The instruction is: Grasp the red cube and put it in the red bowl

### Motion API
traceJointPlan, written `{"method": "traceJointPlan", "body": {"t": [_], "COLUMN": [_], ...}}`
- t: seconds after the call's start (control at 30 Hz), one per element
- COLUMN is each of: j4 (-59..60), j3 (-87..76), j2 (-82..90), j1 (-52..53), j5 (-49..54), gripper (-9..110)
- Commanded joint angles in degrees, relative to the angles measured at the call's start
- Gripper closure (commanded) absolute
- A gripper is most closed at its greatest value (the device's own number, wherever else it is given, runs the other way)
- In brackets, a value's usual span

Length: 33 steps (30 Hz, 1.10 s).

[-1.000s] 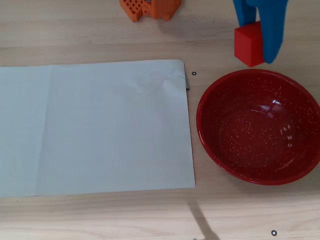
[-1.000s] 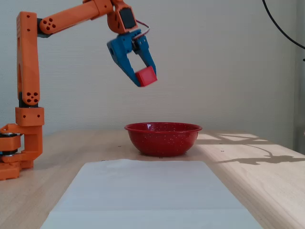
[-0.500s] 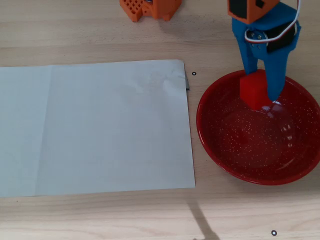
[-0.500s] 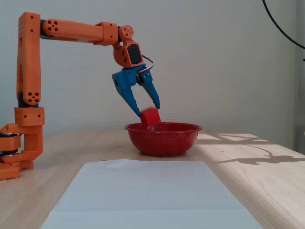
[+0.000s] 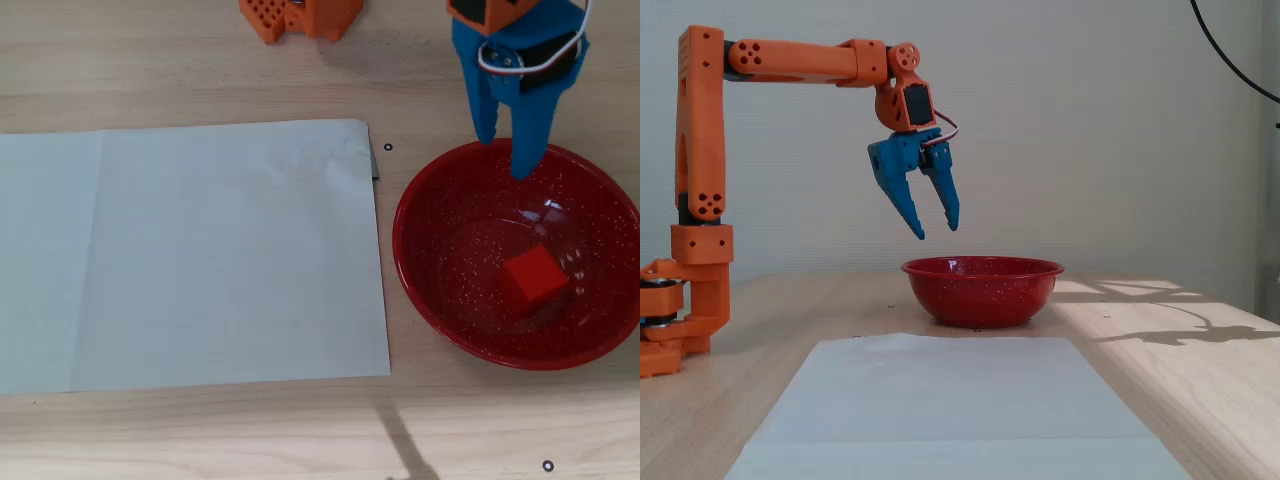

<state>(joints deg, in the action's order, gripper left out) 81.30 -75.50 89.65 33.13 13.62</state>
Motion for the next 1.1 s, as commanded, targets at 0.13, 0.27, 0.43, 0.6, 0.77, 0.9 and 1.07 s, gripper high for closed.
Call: {"method": "traceJointPlan", "body": {"t": [0.13, 0.27, 0.43, 0.6, 0.77, 0.9, 1.07], "j4": [9.40, 9.84, 7.73, 2.64, -4.83, -15.21, -28.74], "j3": [10.11, 6.33, -2.20, -15.56, -28.92, -42.98, -62.23], "j2": [13.97, 20.74, 31.55, 43.77, 54.14, 62.58, 74.00], "j1": [-8.35, -13.71, -20.21, -25.84, -31.03, -33.93, -35.42], "j5": [-1.49, -3.69, -6.15, -7.91, -7.12, -6.68, -5.01], "gripper": [101, 101, 101, 101, 101, 101, 101]}}
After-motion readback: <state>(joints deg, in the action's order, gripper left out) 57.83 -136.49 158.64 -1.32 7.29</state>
